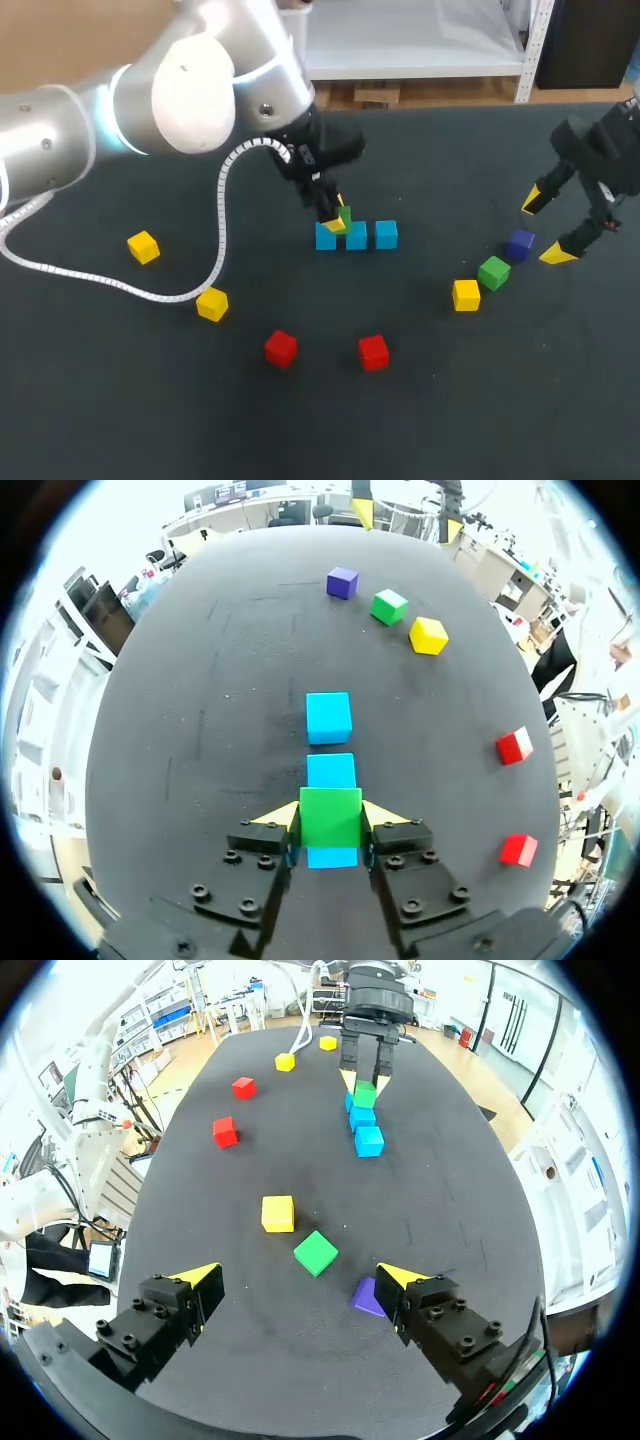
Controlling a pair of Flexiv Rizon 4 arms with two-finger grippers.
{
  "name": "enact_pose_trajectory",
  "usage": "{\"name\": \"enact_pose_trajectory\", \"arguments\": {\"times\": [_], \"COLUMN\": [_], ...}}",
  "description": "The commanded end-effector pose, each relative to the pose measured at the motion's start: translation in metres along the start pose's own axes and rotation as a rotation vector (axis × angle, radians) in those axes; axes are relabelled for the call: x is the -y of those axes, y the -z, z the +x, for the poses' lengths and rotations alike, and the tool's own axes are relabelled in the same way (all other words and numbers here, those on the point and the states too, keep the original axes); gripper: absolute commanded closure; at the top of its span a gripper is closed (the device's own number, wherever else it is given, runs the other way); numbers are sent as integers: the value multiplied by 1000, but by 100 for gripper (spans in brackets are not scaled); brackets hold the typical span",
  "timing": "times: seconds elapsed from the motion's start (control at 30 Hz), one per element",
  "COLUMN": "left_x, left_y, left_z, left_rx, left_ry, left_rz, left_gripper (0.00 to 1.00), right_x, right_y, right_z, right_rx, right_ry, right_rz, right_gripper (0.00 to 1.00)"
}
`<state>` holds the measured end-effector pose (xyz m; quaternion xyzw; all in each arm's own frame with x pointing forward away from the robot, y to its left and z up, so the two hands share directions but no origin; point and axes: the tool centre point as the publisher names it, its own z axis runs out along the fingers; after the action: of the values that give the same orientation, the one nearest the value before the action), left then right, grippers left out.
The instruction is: Place the blue cubes, place green cubes on the blue cubes, place the yellow cubes on the green cubes, then place the red cubes on the yellow cubes, and place purple cube on the red cubes.
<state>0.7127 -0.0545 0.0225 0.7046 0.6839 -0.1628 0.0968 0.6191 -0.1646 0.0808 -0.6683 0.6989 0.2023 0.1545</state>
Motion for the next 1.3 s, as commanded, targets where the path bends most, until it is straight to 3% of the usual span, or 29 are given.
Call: {"name": "enact_pose_trajectory", "arguments": {"times": [0.03,0.67,1.3], "left_x": [-5,-6,-1], "left_y": [-1,-1,1], "left_z": [0,2,-2], "left_rx": [0,4,14], "left_ry": [-3,0,-6], "left_rz": [10,11,12], "left_gripper": [72,47,51], "right_x": [0,0,0], "right_y": [0,0,0], "right_z": [0,0,0], "right_rx": [2,2,2], "right_ry": [1,1,1], "right_rz": [0,0,0], "right_gripper": [0,0,0]}}
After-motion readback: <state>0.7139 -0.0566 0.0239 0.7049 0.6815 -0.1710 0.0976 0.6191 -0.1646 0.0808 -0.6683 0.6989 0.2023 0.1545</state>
